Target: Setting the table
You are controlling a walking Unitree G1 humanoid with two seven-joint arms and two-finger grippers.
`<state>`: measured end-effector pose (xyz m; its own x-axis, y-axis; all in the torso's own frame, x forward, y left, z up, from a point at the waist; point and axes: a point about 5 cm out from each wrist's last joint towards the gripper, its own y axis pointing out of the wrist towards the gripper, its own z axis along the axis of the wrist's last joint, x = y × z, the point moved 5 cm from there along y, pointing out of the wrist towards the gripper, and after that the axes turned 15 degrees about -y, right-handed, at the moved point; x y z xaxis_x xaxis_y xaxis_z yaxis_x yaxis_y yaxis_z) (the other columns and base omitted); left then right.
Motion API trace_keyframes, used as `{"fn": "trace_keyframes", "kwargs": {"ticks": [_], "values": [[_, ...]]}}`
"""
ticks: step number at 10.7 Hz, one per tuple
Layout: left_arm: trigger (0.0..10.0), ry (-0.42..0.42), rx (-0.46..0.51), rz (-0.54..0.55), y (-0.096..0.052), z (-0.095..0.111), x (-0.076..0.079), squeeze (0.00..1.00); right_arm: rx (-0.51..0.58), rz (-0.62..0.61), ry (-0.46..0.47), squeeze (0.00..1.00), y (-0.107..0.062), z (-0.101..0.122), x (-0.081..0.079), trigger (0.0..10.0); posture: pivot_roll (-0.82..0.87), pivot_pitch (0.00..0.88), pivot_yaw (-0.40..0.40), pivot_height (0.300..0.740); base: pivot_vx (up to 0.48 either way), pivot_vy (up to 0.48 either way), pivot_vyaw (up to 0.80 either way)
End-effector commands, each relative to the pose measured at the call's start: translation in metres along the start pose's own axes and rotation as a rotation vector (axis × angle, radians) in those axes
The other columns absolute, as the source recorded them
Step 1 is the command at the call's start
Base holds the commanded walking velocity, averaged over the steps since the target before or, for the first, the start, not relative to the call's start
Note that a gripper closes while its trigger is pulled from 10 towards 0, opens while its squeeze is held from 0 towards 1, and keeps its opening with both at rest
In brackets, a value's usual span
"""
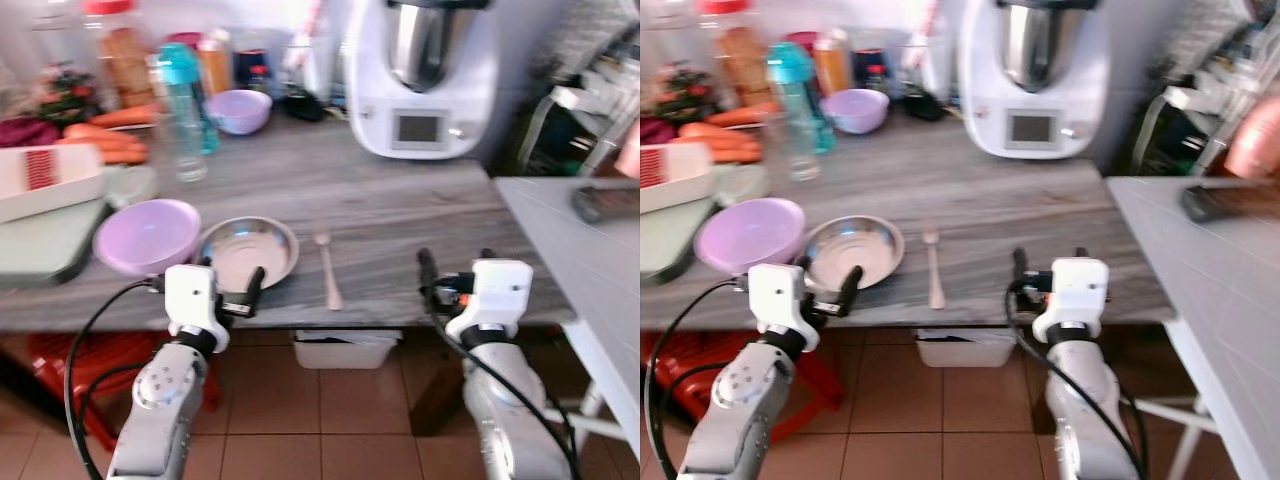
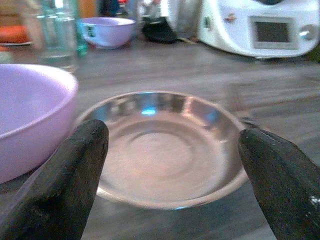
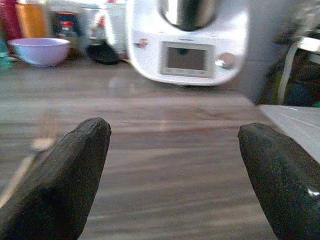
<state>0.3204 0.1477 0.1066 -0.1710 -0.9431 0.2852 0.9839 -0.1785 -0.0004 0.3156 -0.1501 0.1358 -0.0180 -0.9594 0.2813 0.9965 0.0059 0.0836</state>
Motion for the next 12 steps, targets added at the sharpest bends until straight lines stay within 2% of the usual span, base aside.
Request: {"fn": "trace_keyframes", "kwargs": {"ticks": [1,3,12], "values": [[10.0,0.013,-0.003,0.008,0.006,0.001,0.001,0.00,0.015,-0.012,0.002,0.00,0.001,0.004,0.004,10.0,0.03,0.000,0.001,0.740,0.000,0.000,0.00],[10.0,0.017,0.003,0.007,0.010,0.003,0.002,0.00,0.026,-0.018,0.006,0.00,0.005,0.006,0.006,10.0,0.04,0.000,0.002,0.740,0.000,0.000,0.00],[10.0,0.024,0.012,0.002,0.017,0.006,0.005,0.00,0.030,-0.019,0.026,0.00,0.012,0.004,0.001,10.0,0.05,0.000,0.007,0.740,-0.292,0.000,0.00]]}}
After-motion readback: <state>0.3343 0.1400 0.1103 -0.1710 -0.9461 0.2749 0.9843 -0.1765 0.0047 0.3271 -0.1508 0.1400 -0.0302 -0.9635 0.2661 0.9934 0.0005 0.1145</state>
